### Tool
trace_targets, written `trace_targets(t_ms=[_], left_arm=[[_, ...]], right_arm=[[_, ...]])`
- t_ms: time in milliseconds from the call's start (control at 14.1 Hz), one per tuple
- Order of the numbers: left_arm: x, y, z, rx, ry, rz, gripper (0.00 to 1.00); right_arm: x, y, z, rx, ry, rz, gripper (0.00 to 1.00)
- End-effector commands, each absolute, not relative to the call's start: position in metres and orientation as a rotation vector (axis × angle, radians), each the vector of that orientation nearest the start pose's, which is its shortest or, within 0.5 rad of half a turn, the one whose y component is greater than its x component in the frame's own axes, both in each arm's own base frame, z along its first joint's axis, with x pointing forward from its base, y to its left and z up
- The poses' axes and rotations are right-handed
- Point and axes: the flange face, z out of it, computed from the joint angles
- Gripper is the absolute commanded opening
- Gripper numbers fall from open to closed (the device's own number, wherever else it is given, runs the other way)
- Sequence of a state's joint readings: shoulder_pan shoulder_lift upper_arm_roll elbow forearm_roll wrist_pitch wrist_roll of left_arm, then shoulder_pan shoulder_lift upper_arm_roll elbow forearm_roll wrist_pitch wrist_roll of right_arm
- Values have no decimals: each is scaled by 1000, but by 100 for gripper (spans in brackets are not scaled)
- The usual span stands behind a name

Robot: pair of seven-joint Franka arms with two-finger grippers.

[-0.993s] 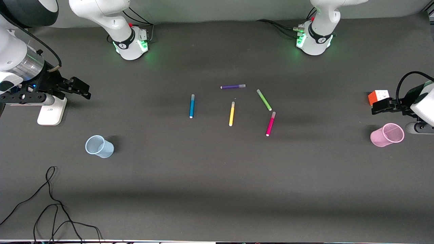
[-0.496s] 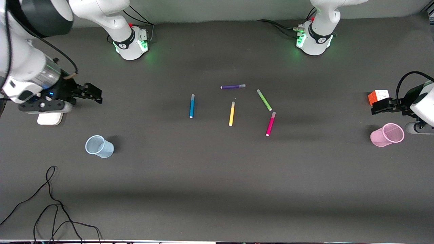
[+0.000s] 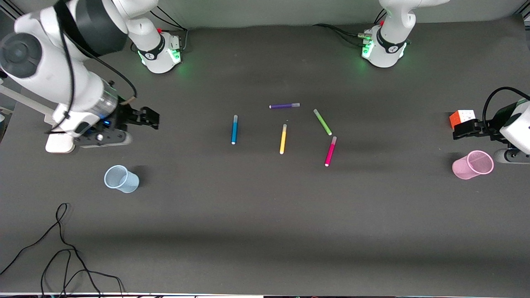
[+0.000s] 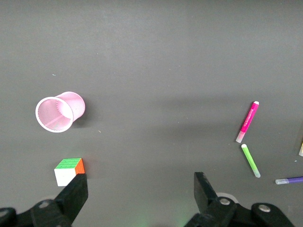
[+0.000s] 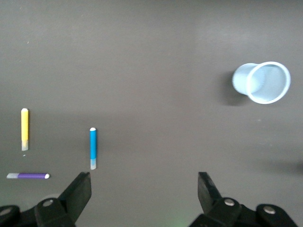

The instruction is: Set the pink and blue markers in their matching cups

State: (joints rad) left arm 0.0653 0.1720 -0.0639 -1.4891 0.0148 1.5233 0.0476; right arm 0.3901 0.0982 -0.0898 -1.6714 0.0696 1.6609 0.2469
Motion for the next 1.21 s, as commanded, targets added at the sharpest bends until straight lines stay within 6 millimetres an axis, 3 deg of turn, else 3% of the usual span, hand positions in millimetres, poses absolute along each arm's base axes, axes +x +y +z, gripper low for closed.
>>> trace_targets(t_ms=[0, 284, 567, 851, 1134], left_arm=[[595, -15, 563, -3127, 98, 240, 99], [589, -87, 561, -3106, 250, 250, 97], [583, -166, 537, -3083, 265, 282, 97], [582, -207, 478, -3117, 365, 257, 98], [561, -240, 411, -3131, 442, 227, 98]], right_arm=[[578, 217, 512, -3116, -86, 282, 100], [586, 242, 478, -3133, -139, 375, 99], [586, 262, 442, -3088, -158, 480, 99], [592, 277, 384, -3017, -107, 633, 99], [595, 297, 323, -2889, -33, 790, 99]])
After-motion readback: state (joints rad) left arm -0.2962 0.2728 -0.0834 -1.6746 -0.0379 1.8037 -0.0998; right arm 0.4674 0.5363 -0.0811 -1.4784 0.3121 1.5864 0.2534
